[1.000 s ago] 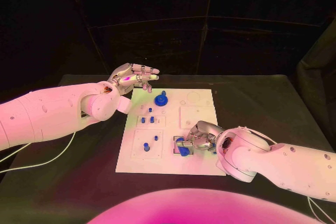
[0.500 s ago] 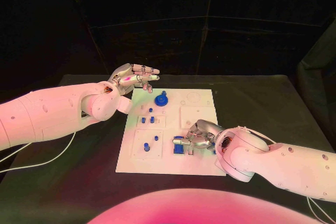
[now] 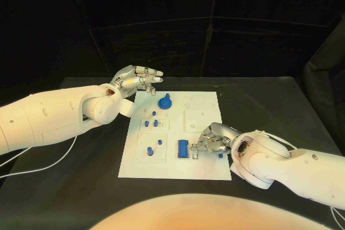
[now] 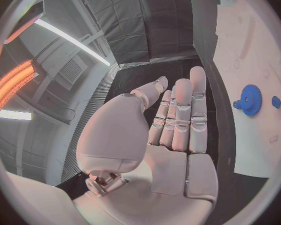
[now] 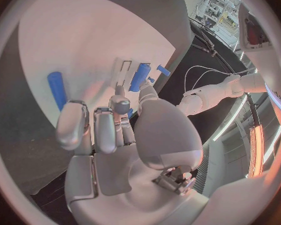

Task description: Assemble the parts on the task board

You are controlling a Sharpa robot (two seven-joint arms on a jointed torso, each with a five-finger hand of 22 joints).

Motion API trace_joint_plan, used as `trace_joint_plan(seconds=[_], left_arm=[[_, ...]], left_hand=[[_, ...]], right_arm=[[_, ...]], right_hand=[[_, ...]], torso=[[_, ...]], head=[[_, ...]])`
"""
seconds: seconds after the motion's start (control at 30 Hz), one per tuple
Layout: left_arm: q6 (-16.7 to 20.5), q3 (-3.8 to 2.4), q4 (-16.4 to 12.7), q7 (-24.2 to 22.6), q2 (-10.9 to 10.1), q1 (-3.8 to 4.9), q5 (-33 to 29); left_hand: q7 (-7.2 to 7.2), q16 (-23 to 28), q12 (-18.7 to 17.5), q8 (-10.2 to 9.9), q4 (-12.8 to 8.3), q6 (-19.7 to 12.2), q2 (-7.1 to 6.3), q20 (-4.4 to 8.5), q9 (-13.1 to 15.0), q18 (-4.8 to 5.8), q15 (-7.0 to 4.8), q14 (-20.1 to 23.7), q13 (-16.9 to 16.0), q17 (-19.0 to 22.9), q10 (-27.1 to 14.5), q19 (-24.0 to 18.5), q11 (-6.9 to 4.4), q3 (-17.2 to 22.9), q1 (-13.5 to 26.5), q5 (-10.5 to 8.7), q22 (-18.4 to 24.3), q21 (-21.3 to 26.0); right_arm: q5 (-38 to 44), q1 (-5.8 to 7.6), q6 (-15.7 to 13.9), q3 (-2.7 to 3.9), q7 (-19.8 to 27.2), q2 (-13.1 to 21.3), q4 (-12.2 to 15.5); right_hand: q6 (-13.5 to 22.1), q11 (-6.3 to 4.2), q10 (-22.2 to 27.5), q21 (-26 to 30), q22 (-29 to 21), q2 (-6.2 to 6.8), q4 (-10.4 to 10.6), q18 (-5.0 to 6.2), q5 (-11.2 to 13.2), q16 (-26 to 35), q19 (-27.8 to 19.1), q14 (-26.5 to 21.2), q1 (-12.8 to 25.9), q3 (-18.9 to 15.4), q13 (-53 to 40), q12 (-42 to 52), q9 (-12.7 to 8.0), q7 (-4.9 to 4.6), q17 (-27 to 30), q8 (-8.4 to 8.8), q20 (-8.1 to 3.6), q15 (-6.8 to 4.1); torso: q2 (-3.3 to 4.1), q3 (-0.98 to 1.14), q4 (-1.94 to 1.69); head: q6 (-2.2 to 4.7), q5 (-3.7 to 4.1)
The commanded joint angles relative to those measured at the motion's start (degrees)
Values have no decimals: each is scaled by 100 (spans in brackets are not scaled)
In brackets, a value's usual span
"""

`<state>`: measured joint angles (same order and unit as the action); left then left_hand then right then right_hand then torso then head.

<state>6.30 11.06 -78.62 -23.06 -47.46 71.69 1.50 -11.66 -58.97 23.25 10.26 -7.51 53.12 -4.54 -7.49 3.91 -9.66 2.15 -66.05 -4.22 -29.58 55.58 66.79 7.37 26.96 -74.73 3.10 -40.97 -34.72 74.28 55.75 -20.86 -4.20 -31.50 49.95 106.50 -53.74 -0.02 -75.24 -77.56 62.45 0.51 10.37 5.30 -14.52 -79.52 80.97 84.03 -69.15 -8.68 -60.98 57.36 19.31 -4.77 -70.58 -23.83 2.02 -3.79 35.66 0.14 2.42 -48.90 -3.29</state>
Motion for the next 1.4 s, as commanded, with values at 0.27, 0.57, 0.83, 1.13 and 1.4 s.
trace_joint_plan(seconds=[0.27, 0.57, 0.83, 1.13, 1.4], left_arm=[[-41, -3, -18, -44, -34, 6, -22], [-51, -3, -33, -50, -33, -4, -22], [-56, -3, -31, -50, -41, -7, -22], [-65, -3, -21, -42, -41, -10, -22], [-77, -2, -12, -32, -35, -13, -22]], left_hand=[[-22, 35, 11, 24, -2, -36, 35, -4, -7, -79, -5, 26, 9, 6, -38, -34, 3, -23, 3, -13, 7, 21], [-25, 33, 18, 26, -5, -46, 39, -6, -7, -79, -2, 31, 10, 18, -52, -37, 6, -33, 3, -13, 12, 27], [-25, 33, 18, 26, -5, -46, 39, -6, -7, -79, -2, 31, 10, 18, -52, -37, 6, -33, 3, -13, 12, 27], [-25, 33, 18, 26, -5, -46, 39, -6, -7, -79, -2, 31, 10, 18, -52, -37, 6, -33, 3, -13, 12, 27], [-25, 33, 18, 26, -5, -46, 39, -6, -7, -79, -2, 31, 10, 18, -52, -37, 6, -33, 3, -13, 12, 27]], right_arm=[[99, 14, -231, 3, 612, 961, 219], [652, 11, 340, 1, -117, 1094, 220], [1006, 6, 616, -1, -402, 888, 46], [1225, 2, 853, -3, -479, 626, -76], [1406, -1, 1274, -5, -552, 440, -146]], right_hand=[[292, 135, 188, 24, -78, -173, -66, -27, -398, 87, -35, 227, -159, -85, 302, -428, -264, -139, 126, 442, 89, 79], [-263, 14, 39, -21, 22, -168, 92, -38, -259, 59, 2, 247, 12, -320, 189, -313, -128, 17, 60, 254, 35, -9], [-281, 4, 16, -25, 31, -155, 111, -40, -241, 54, 7, 250, 23, -357, 162, -284, -100, 29, 50, 245, 24, -20], [-248, -4, 29, -11, 13, -173, -38, -38, -350, 70, -3, 246, -275, -354, 163, -321, -9, 29, 68, 283, 4, -33], [-241, -9, 52, -2, 12, -217, -311, -39, -153, 85, -8, 243, -680, -266, 174, -375, 77, 25, 79, 326, -1, -37]], torso=[[-27, -6, 65], [-22, -6, 60], [-18, -5, 55], [-19, -6, 51], [-18, -3, 57]], head=[[11, 125], [14, 177], [0, 173], [-15, 171], [-31, 161]])
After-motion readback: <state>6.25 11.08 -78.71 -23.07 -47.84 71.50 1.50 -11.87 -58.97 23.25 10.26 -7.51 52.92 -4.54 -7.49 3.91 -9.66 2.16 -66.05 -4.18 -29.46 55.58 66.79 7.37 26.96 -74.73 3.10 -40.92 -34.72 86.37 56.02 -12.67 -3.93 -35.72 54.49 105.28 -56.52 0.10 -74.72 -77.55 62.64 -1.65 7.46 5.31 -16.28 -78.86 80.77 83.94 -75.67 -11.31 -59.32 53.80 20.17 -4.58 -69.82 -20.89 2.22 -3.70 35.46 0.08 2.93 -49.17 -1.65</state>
